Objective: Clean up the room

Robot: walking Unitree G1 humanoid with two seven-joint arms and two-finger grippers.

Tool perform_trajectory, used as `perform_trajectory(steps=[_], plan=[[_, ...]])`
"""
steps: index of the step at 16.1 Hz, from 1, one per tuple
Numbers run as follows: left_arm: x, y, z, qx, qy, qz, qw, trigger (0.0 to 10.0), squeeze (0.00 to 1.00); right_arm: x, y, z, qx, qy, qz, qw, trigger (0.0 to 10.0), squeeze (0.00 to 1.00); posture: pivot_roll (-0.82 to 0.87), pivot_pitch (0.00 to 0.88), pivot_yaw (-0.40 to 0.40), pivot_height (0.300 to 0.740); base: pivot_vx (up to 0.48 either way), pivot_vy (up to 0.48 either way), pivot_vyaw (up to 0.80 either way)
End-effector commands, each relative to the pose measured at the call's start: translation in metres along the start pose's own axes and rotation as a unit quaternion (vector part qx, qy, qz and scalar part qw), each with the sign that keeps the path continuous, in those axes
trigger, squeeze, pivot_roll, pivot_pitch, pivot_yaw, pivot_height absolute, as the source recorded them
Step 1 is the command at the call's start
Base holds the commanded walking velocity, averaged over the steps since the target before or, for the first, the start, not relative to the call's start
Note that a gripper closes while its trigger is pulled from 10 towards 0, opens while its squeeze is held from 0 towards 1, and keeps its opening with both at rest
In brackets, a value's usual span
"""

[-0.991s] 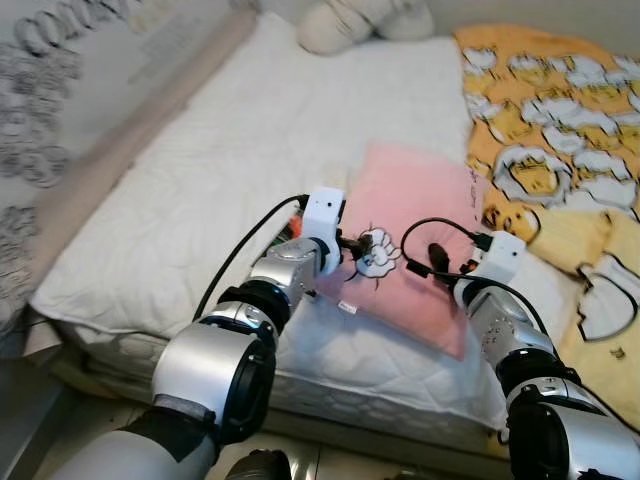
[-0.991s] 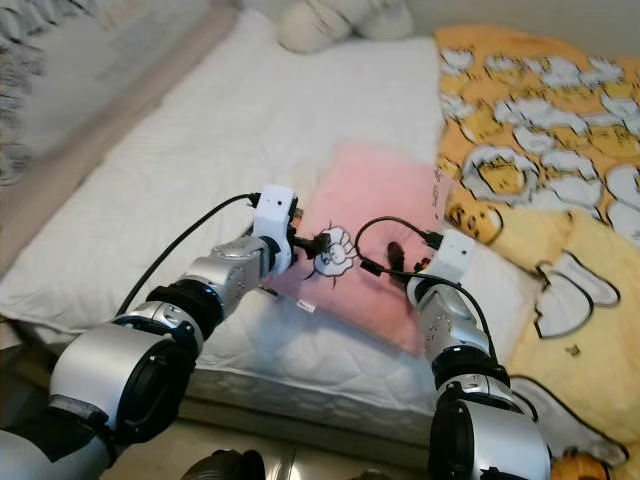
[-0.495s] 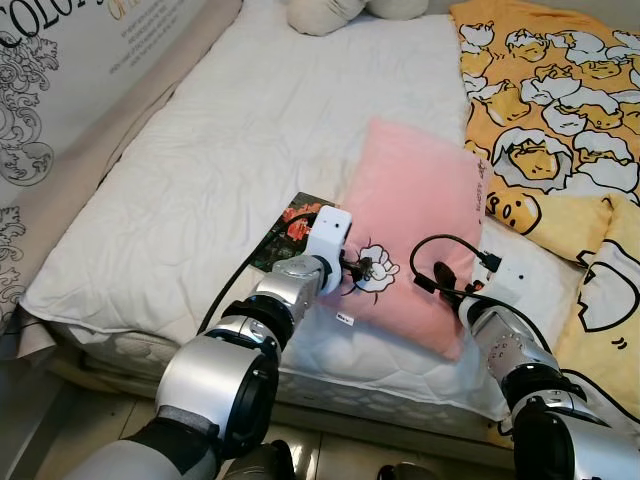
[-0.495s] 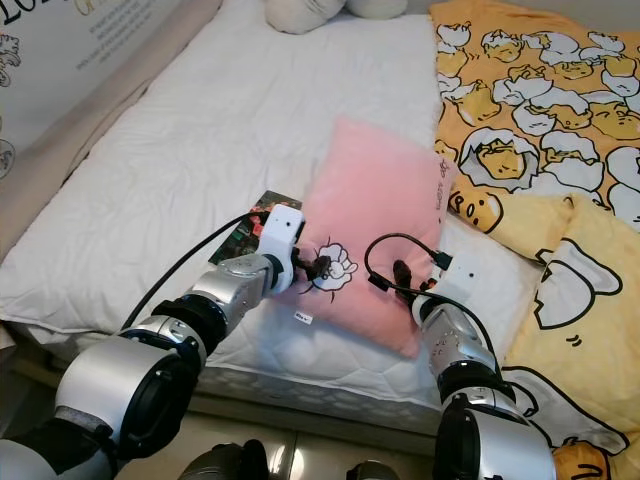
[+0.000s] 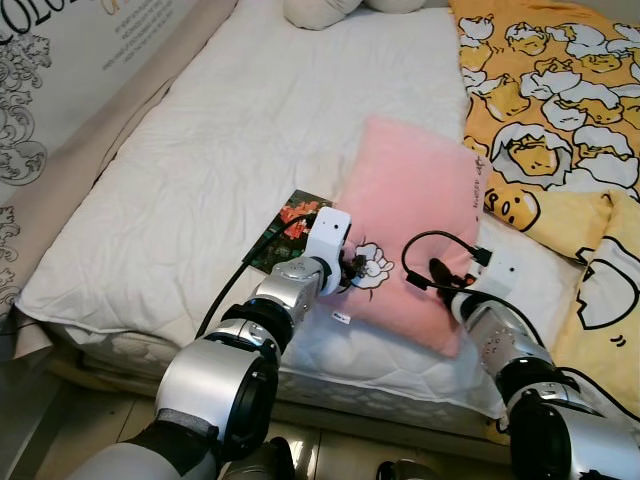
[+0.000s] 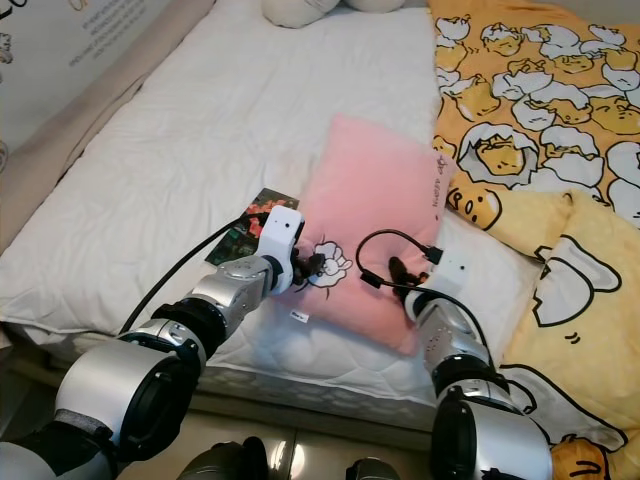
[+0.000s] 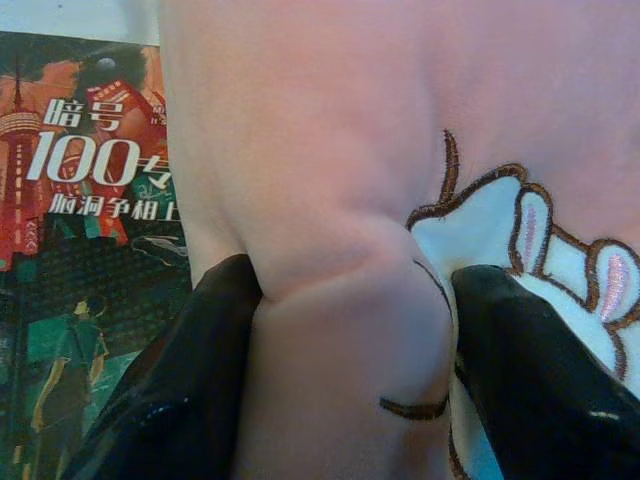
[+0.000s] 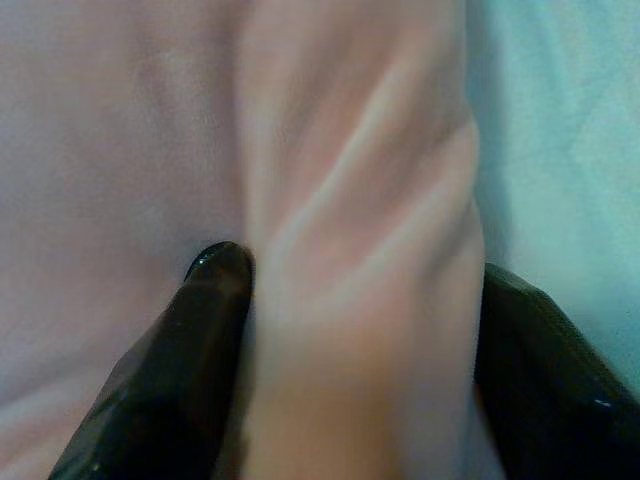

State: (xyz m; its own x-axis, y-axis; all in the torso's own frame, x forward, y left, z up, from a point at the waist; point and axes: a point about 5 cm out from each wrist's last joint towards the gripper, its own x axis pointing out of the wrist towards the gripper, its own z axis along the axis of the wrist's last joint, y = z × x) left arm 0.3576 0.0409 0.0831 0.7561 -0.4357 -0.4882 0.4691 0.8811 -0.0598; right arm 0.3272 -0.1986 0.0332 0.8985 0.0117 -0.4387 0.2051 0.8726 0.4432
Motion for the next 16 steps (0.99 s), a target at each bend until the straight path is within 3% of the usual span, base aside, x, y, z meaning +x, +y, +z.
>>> perform_trajectory(steps=[1, 3, 5, 8, 10, 11, 12, 16], plan=[[-0.003, 0.01, -0.018, 0.006, 0.03, 0.021, 0.999, 0.0, 0.0, -0.004, -0.006, -0.026, 0.027, 0.048, -0.017, 0.998, 0.0, 0.0, -0.06, 0.091, 0.059, 0.74, 0.0, 0.0, 0.0], [-0.004, 0.013, -0.022, 0.003, 0.035, 0.022, 0.999, 0.0, 0.0, -0.006, -0.006, -0.035, 0.056, 0.062, -0.023, 0.996, 0.0, 0.0, -0.05, 0.081, 0.061, 0.74, 0.0, 0.0, 0.0], [-0.003, 0.004, -0.024, 0.04, 0.036, -0.015, 0.998, 0.0, 0.0, -0.006, -0.004, -0.04, 0.055, 0.072, -0.015, 0.996, 0.0, 0.0, -0.04, 0.053, 0.057, 0.74, 0.0, 0.0, 0.0], [-0.003, 0.007, -0.019, 0.023, 0.021, -0.004, 1.0, 0.0, 0.0, -0.005, -0.002, -0.037, 0.048, 0.067, -0.004, 0.997, 0.0, 0.0, -0.03, 0.035, 0.059, 0.74, 0.0, 0.0, 0.0], [-0.004, 0.012, -0.013, -0.011, -0.003, 0.007, 1.0, 0.0, 0.0, -0.005, -0.003, -0.035, 0.027, 0.066, -0.005, 0.997, 0.0, 0.0, -0.03, 0.023, 0.057, 0.74, 0.0, 0.0, 0.0], [-0.004, 0.014, -0.012, -0.005, -0.008, 0.012, 1.0, 0.0, 0.0, -0.004, -0.003, -0.033, 0.019, 0.065, -0.006, 0.998, 0.0, 0.0, -0.04, 0.009, 0.057, 0.74, 0.0, 0.0, 0.0], [-0.004, 0.016, -0.009, 0.03, -0.015, 0.025, 0.999, 0.0, 0.0, -0.004, -0.003, -0.03, 0.014, 0.062, -0.004, 0.998, 0.0, 0.0, -0.04, 0.0, 0.056, 0.74, 0.0, 0.0, 0.0], [-0.003, 0.008, -0.011, 0.008, -0.023, 0.013, 1.0, 0.0, 0.0, -0.007, -0.015, -0.034, 0.035, 0.065, -0.032, 0.997, 0.0, 0.0, -0.03, 0.0, 0.051, 0.74, 0.0, 0.0, 0.0]])
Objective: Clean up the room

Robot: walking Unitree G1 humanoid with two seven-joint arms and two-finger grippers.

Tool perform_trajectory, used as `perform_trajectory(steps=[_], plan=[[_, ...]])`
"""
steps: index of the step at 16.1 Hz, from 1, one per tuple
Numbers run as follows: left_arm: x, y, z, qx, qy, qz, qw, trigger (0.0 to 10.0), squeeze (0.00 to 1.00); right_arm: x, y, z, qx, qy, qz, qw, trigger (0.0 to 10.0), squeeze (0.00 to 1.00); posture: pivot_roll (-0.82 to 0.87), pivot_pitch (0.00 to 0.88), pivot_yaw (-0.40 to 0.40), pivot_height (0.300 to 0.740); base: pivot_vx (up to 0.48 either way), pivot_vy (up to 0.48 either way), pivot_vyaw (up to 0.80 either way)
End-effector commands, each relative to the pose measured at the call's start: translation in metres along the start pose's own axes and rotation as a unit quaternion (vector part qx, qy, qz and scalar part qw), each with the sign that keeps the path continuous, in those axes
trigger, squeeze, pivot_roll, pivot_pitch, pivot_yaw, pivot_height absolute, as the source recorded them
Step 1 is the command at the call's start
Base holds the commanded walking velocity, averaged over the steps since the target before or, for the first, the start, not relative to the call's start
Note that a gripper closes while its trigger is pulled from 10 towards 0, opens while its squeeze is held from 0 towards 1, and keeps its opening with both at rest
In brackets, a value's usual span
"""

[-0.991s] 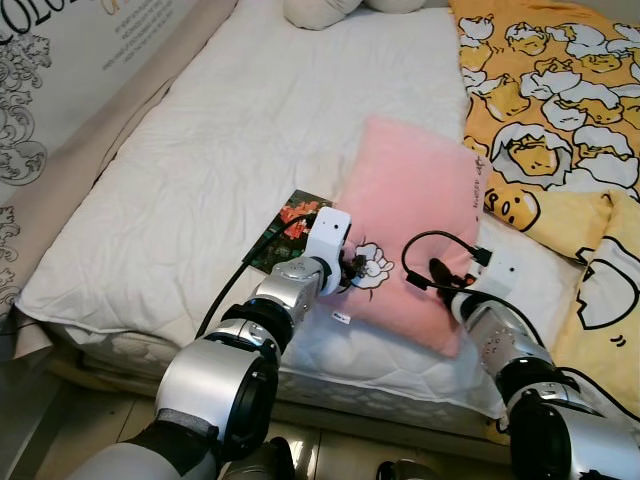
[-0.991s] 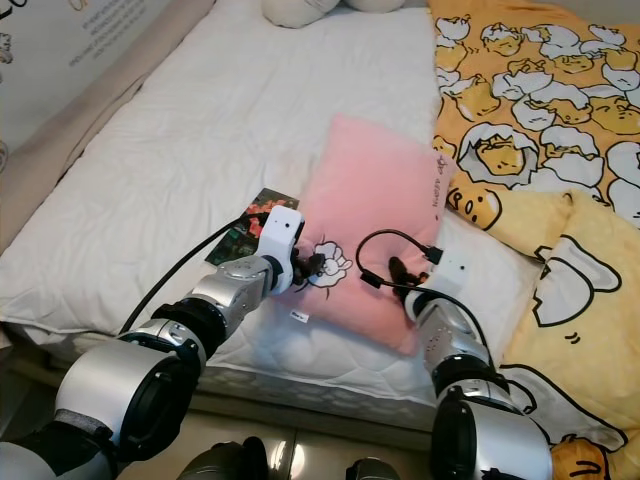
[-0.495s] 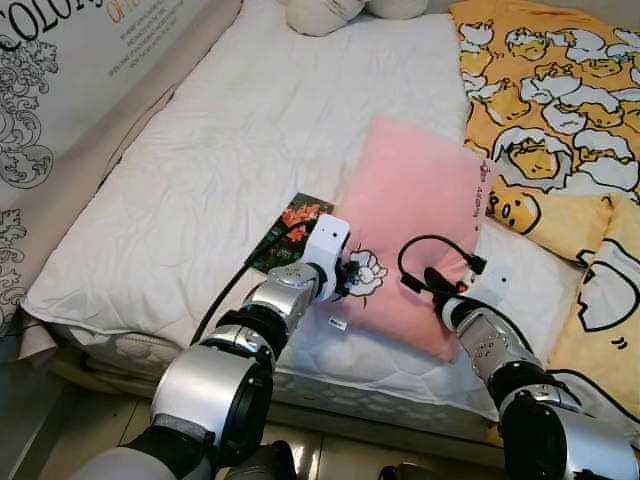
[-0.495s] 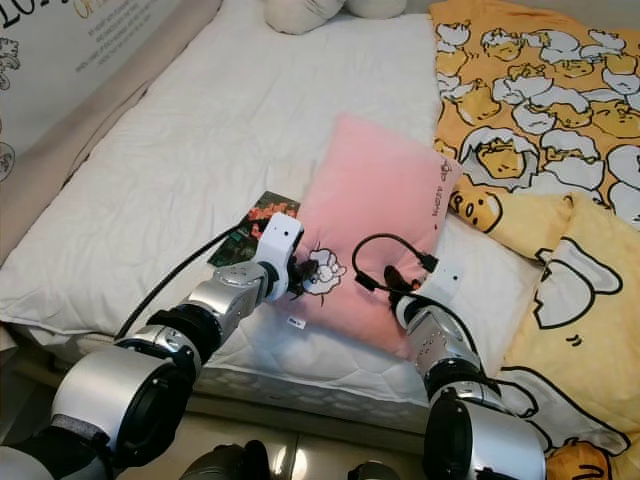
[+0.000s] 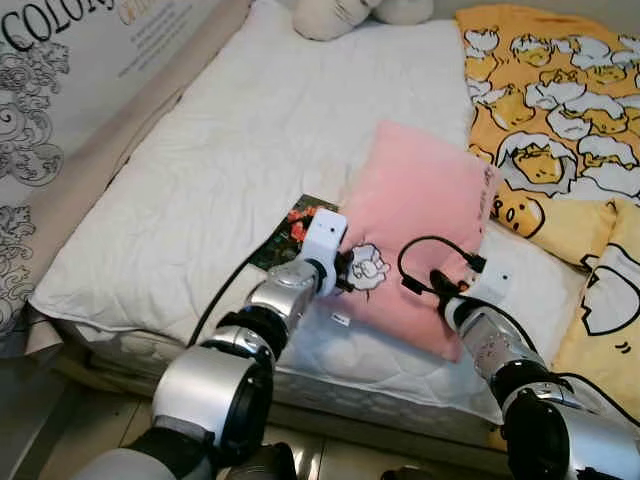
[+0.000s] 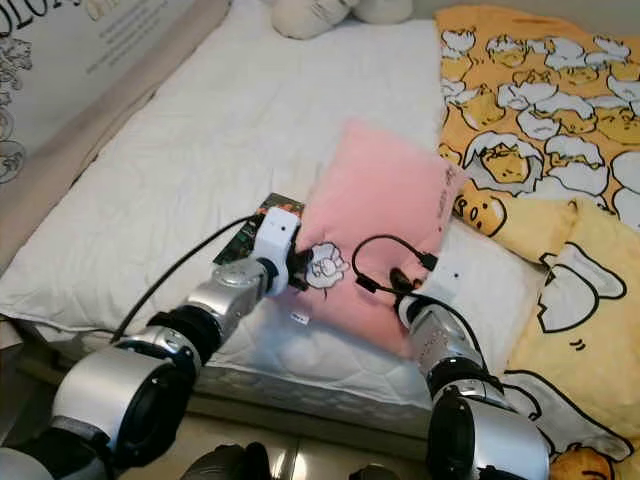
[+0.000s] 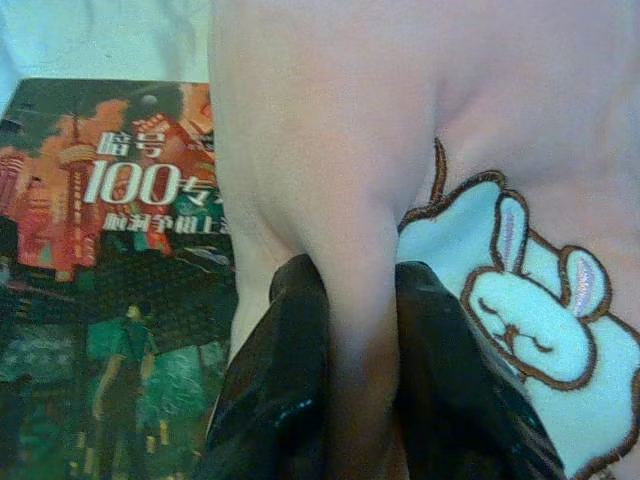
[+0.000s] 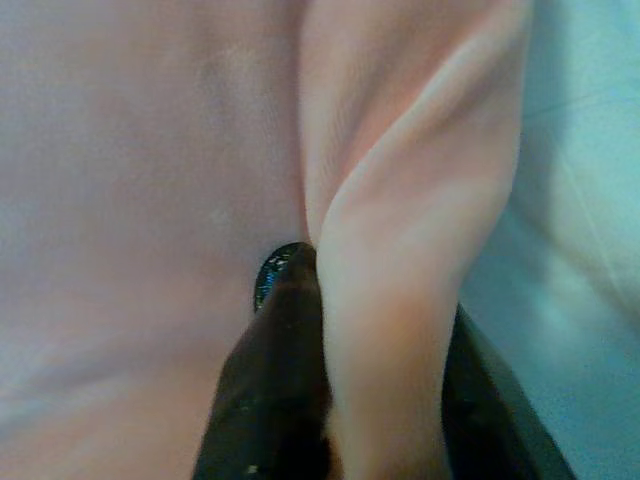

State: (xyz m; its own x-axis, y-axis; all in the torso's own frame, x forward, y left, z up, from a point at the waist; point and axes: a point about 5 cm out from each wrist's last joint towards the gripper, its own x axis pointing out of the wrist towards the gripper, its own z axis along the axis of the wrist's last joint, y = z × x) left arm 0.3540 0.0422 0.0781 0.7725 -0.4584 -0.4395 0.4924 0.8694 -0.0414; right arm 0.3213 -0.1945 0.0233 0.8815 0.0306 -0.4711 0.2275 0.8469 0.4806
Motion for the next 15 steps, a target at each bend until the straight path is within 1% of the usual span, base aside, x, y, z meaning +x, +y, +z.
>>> perform_trajectory(steps=[1, 2, 3, 4, 5, 6, 7, 8, 9, 10, 11, 12, 13, 14, 15], plan=[[-0.002, 0.005, -0.006, 0.002, 0.005, 0.012, 1.0, 0.0, 0.0, -0.005, -0.013, -0.021, 0.017, 0.042, -0.031, 0.999, 0.0, 0.0, -0.03, 0.0, 0.053, 0.74, 0.0, 0.0, 0.0], [-0.001, 0.001, -0.009, -0.005, 0.01, 0.002, 1.0, 0.0, 0.0, -0.006, -0.016, -0.018, 0.047, 0.031, -0.036, 0.998, 0.0, 0.0, -0.01, 0.0, 0.06, 0.74, 0.0, 0.0, 0.0], [-0.001, 0.0, -0.009, -0.016, 0.01, -0.001, 1.0, 0.0, 0.0, -0.005, -0.016, -0.011, 0.062, 0.019, -0.037, 0.997, 0.0, 0.0, -0.01, 0.0, 0.071, 0.74, 0.0, 0.0, 0.0], [-0.001, -0.001, -0.008, -0.009, 0.007, 0.0, 1.0, 0.0, 0.0, -0.004, -0.016, -0.006, 0.054, 0.011, -0.037, 0.998, 0.0, 0.0, -0.01, 0.0, 0.071, 0.74, 0.0, 0.0, 0.0], [0.0, 0.0, 0.008, -0.022, -0.028, 0.001, 0.999, 0.0, 0.0, 0.001, -0.004, 0.021, 0.029, -0.032, -0.011, 0.999, 0.0, 0.0, -0.01, 0.0, 0.068, 0.74, 0.0, 0.0, 0.0], [0.0, 0.001, 0.024, -0.019, -0.056, -0.007, 0.998, 0.0, 0.0, 0.004, 0.008, 0.042, 0.013, -0.067, 0.013, 0.998, 0.0, 0.0, -0.01, 0.0, 0.068, 0.74, 0.0, 0.0, 0.0], [0.0, 0.002, 0.03, -0.019, -0.068, -0.01, 0.997, 0.0, 0.0, 0.004, 0.013, 0.05, -0.001, -0.082, 0.023, 0.996, 0.0, 0.0, -0.01, 0.0, 0.068, 0.74, 0.0, 0.0, 0.0], [-0.001, 0.002, 0.049, 0.0, -0.101, -0.023, 0.995, 0.0, 0.0, 0.004, 0.024, 0.071, -0.015, -0.119, 0.049, 0.992, 0.0, 0.0, 0.0, 0.0, 0.074, 0.74, 0.0, 0.0, 0.0], [-0.003, 0.004, 0.061, 0.005, -0.124, -0.028, 0.992, 0.0, 0.0, 0.003, 0.029, 0.087, -0.01, -0.147, 0.061, 0.987, 0.0, 0.0, 0.0, 0.0, 0.072, 0.74, 0.0, 0.0, 0.0], [-0.006, 0.009, 0.075, 0.009, -0.151, -0.024, 0.988, 0.0, 0.0, 0.0, 0.033, 0.099, -0.016, -0.173, 0.068, 0.982, 0.0, 0.0, -0.01, 0.0, 0.074, 0.74, 0.0, 0.0, 0.0], [-0.008, 0.011, 0.087, 0.023, -0.173, -0.024, 0.984, 0.0, 0.0, -0.001, 0.036, 0.105, -0.026, -0.187, 0.073, 0.979, 0.0, 0.0, -0.01, 0.0, 0.073, 0.74, 0.0, 0.0, 0.0], [-0.015, 0.014, 0.113, 0.061, -0.217, -0.029, 0.974, 0.0, 0.0, -0.005, 0.04, 0.113, -0.06, -0.211, 0.082, 0.972, 0.0, 0.0, -0.01, 0.0, 0.07, 0.74, 0.0, 0.0, 0.0], [-0.022, 0.019, 0.13, 0.086, -0.247, -0.023, 0.965, 0.0, 0.0, -0.008, 0.041, 0.118, -0.09, -0.226, 0.076, 0.967, 0.0, 0.0, -0.01, 0.0, 0.068, 0.74, 0.0, 0.0, 0.0], [-0.031, 0.026, 0.15, 0.126, -0.28, -0.004, 0.952, 10.0, 0.0, -0.013, 0.041, 0.125, -0.137, -0.259, 0.065, 0.954, 0.0, 0.0, -0.01, 0.0, 0.067, 0.74, 0.0, 0.0, 0.0], [-0.035, 0.028, 0.156, 0.14, -0.299, 0.002, 0.944, 10.0, 0.0, -0.018, 0.041, 0.13, -0.165, -0.282, 0.05, 0.944, 3.9, 0.0, -0.01, 0.0, 0.064, 0.74, 0.0, 0.0, 0.0]])
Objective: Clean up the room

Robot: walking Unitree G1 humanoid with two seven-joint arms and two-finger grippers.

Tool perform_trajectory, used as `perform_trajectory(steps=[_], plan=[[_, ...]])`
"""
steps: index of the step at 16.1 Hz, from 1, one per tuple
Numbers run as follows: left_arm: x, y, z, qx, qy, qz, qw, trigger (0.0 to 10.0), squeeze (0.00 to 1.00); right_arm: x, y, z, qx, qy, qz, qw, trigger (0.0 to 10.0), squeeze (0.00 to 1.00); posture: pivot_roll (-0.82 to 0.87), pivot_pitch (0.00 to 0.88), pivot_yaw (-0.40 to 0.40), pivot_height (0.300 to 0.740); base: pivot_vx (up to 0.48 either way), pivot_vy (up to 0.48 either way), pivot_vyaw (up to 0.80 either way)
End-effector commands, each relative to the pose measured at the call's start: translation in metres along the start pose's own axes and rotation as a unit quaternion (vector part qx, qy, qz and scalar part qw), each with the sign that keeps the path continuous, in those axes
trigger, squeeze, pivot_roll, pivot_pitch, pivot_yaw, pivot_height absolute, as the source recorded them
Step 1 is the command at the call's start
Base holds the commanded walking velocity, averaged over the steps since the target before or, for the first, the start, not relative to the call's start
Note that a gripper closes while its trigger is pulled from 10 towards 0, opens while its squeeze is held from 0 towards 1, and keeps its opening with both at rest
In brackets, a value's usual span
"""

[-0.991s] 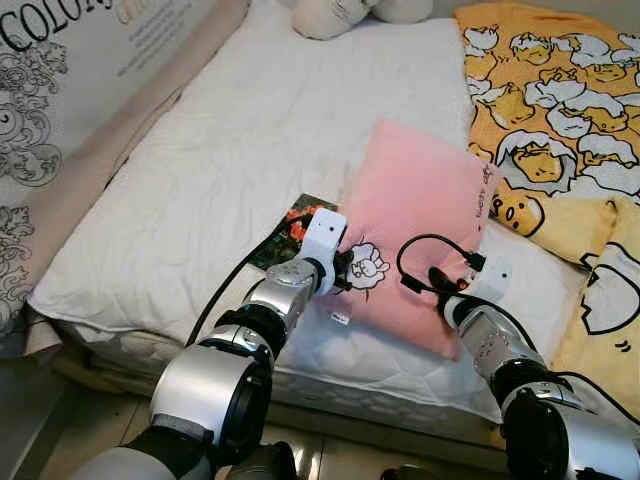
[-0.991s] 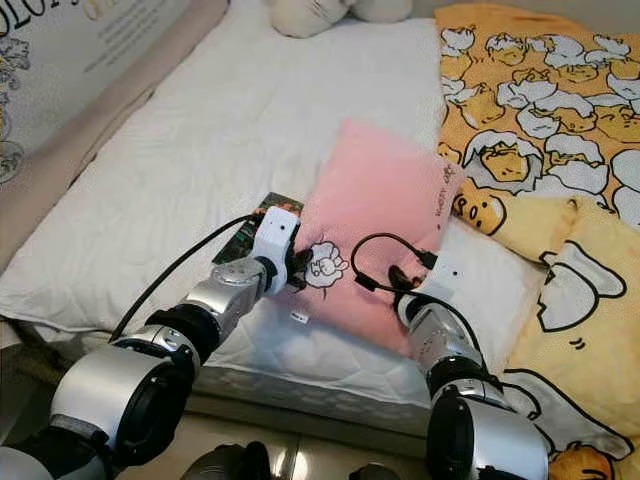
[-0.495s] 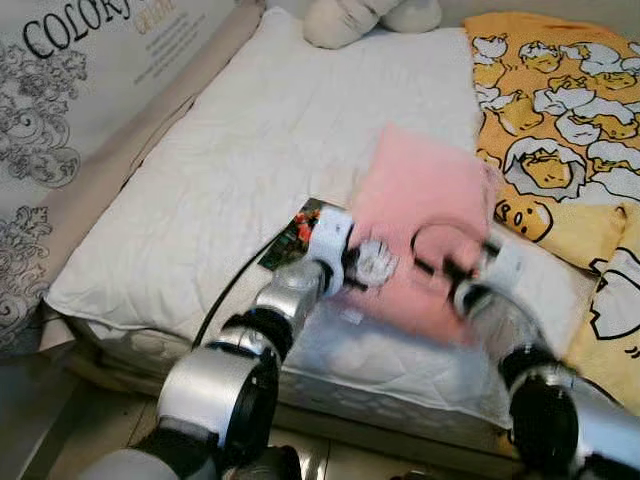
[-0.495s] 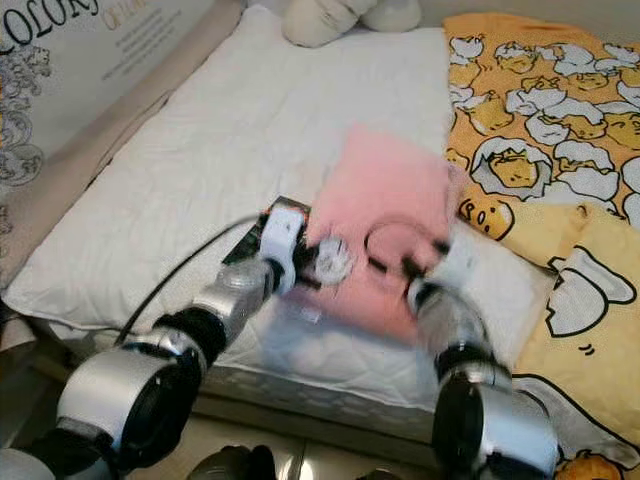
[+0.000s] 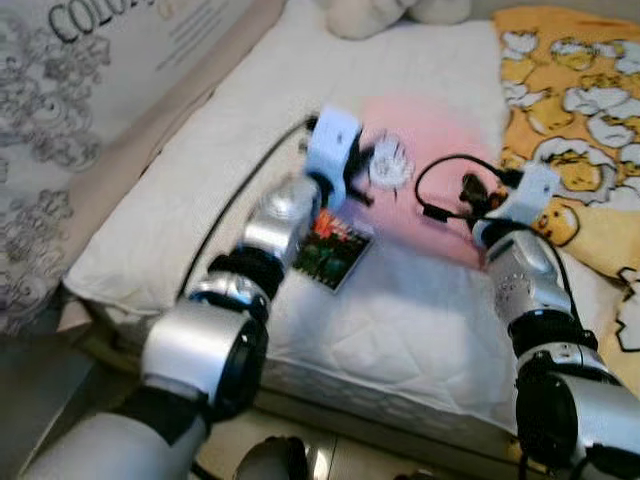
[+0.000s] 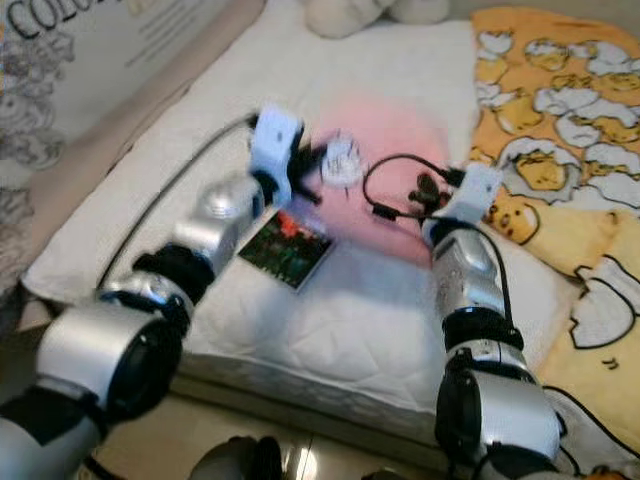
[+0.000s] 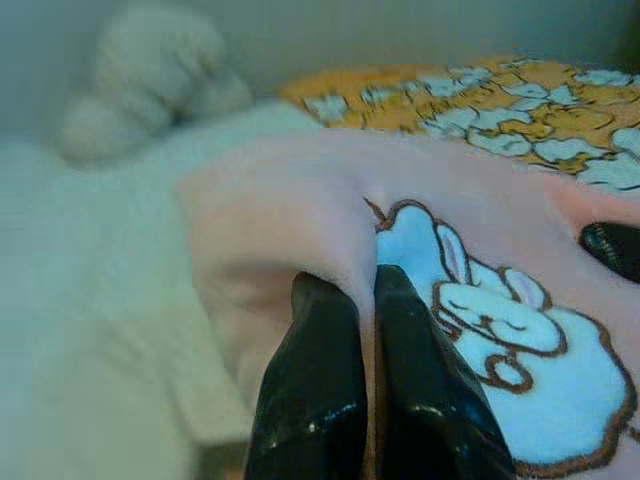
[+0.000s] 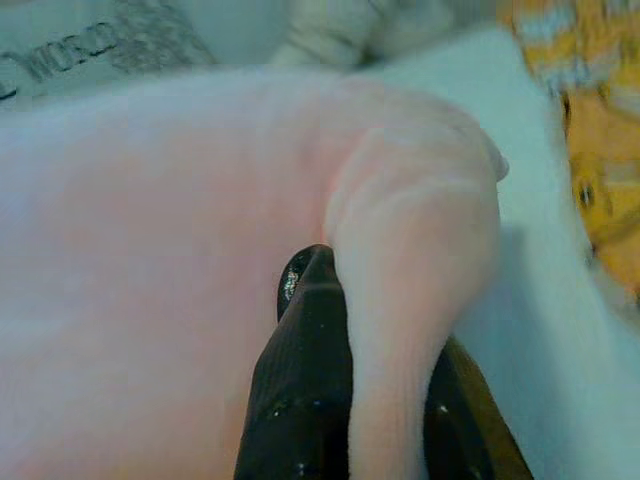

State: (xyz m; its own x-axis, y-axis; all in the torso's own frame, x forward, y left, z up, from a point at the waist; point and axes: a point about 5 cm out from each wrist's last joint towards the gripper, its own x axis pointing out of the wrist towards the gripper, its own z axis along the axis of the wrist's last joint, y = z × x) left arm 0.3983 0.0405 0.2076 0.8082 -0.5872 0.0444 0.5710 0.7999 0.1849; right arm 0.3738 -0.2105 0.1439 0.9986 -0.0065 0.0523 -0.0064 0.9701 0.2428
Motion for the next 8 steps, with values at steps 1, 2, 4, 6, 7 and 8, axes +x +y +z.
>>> perform_trajectory(steps=[1, 2, 4, 6, 7, 8], plan=[[-0.004, 0.02, 0.022, 0.011, -0.061, 0.032, 0.998, 10.0, 0.0, -0.004, -0.014, 0.014, -0.052, -0.034, -0.033, 0.998, 8.5, 0.0, -0.02, 0.0, 0.065, 0.74, 0.0, 0.0, 0.0], [-0.006, 0.024, 0.021, -0.02, -0.071, 0.047, 0.996, 10.0, 0.0, -0.004, -0.01, 0.018, -0.056, -0.045, -0.029, 0.997, 10.0, 0.0, -0.03, 0.0, 0.066, 0.74, 0.0, 0.33, 0.0], [-0.007, 0.028, 0.019, -0.023, -0.069, 0.079, 0.994, 10.0, 0.0, -0.003, -0.006, 0.024, -0.06, -0.06, -0.021, 0.996, 10.0, 0.0, -0.03, 0.0, 0.059, 0.74, 0.0, 0.48, 0.0], [-0.009, 0.033, 0.022, -0.05, -0.087, 0.123, 0.987, 10.0, 0.0, -0.001, -0.001, 0.024, -0.042, -0.061, -0.02, 0.997, 10.0, 0.0, -0.02, 0.0, 0.051, 0.74, 0.0, 0.48, 0.0], [-0.008, 0.032, 0.021, -0.049, -0.083, 0.127, 0.987, 10.0, 0.0, 0.0, 0.001, 0.024, -0.049, -0.06, -0.019, 0.997, 10.0, 0.0, -0.01, 0.0, 0.047, 0.74, 0.0, 0.48, 0.0], [-0.007, 0.027, 0.015, -0.048, -0.068, 0.119, 0.989, 10.0, 0.0, 0.002, 0.002, 0.023, -0.043, -0.053, -0.02, 0.997, 10.0, 0.0, -0.01, 0.0, 0.045, 0.74, 0.0, 0.48, 0.0]])
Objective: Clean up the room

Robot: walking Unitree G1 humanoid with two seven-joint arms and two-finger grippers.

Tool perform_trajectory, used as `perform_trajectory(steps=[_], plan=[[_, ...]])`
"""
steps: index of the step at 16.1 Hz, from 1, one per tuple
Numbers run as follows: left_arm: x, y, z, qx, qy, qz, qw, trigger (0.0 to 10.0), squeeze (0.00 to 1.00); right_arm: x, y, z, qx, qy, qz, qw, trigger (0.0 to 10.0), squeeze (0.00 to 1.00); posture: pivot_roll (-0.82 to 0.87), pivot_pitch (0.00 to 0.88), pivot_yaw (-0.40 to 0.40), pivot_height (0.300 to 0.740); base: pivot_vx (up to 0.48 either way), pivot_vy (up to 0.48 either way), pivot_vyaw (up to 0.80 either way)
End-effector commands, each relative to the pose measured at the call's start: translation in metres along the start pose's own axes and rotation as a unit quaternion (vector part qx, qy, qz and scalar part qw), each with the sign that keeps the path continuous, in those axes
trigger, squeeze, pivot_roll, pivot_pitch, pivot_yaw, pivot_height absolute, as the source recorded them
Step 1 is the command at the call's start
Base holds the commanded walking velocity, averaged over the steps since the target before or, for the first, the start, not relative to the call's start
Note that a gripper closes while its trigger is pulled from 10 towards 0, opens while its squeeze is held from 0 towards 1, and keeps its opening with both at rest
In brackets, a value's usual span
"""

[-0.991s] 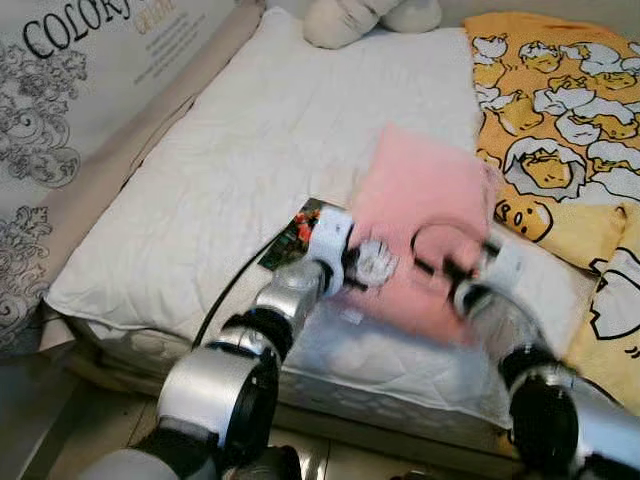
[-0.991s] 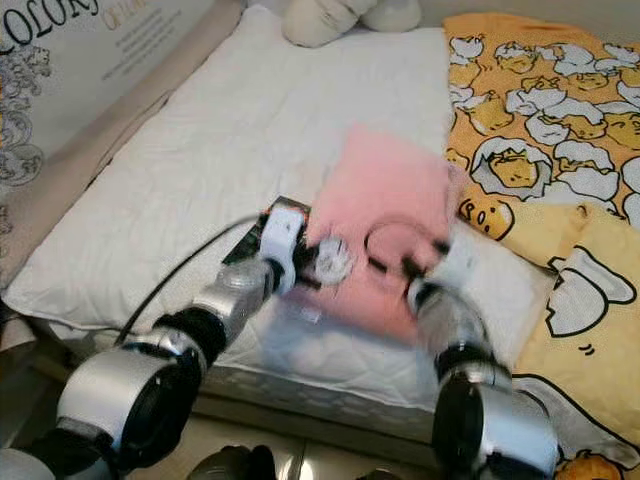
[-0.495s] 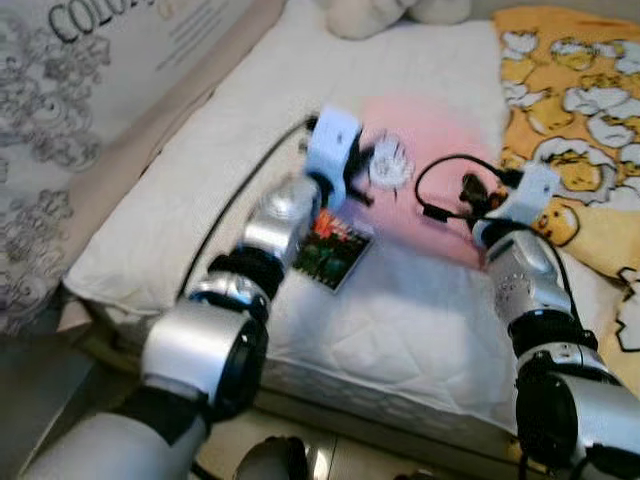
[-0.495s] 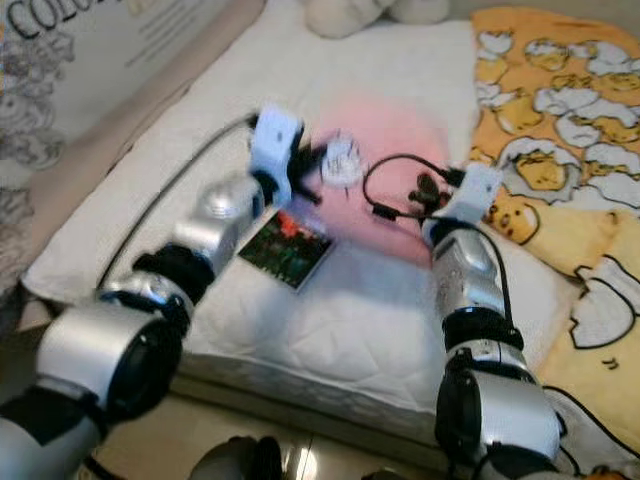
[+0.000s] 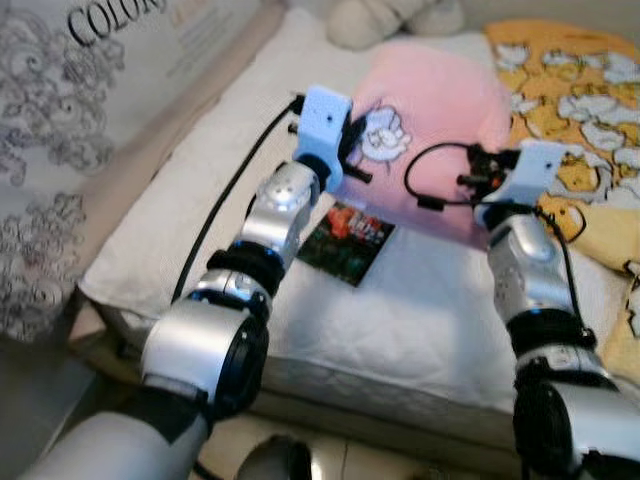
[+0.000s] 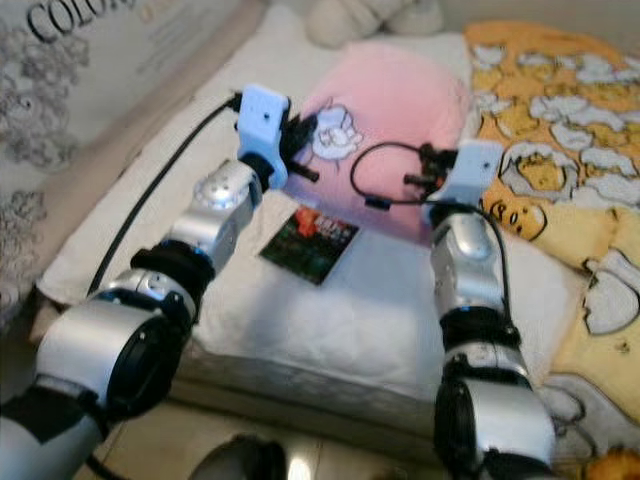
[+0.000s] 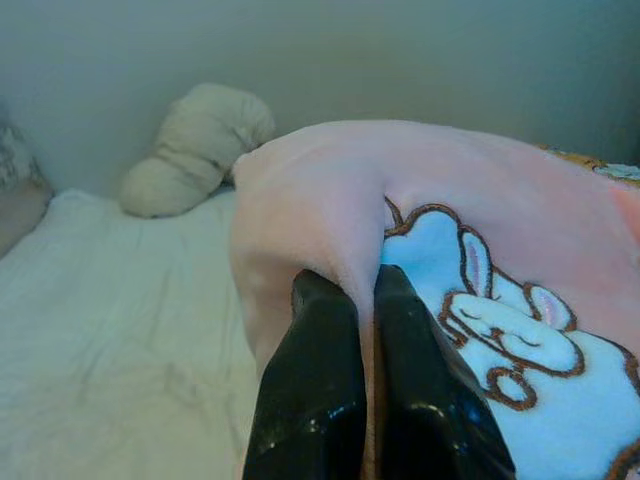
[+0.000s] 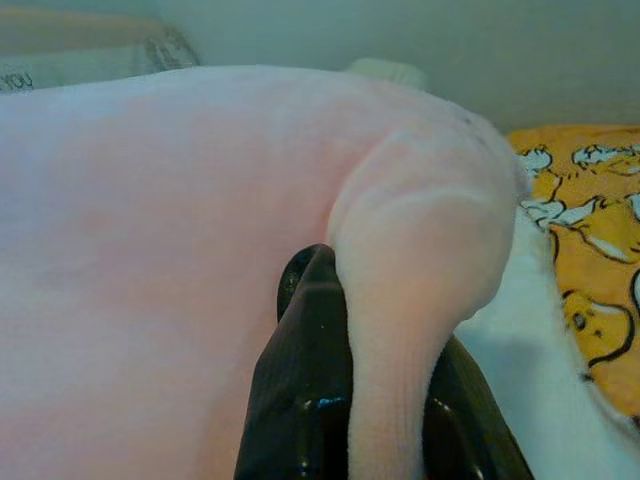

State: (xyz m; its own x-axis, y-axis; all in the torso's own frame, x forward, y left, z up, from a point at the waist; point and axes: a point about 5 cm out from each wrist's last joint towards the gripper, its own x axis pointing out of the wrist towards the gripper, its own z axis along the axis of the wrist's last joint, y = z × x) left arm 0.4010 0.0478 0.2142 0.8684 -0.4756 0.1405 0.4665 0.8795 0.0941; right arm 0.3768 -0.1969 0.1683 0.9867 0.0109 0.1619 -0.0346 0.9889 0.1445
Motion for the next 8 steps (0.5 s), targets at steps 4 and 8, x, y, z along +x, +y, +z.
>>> perform_trajectory(steps=[4, 8], plan=[[-0.0044, 0.0129, -0.0011, 0.009, -0.005, 0.033, 0.999, 10.0, 0.0, -0.0027, -0.0153, -0.0008, -0.005, 0.008, -0.038, 0.999, 10.0, 0.0, -0.01, 0.0, 0.041, 0.74, 0.0, 0.48, 0.56], [-0.006, 0.0203, -0.0016, 0.015, 0.001, 0.039, 0.999, 10.0, 0.0, -0.0067, -0.0203, -0.0056, -0.005, 0.016, -0.051, 0.999, 10.0, 0.0, -0.02, 0.0, 0.05, 0.74, 0.0, 0.48, 0.52]])
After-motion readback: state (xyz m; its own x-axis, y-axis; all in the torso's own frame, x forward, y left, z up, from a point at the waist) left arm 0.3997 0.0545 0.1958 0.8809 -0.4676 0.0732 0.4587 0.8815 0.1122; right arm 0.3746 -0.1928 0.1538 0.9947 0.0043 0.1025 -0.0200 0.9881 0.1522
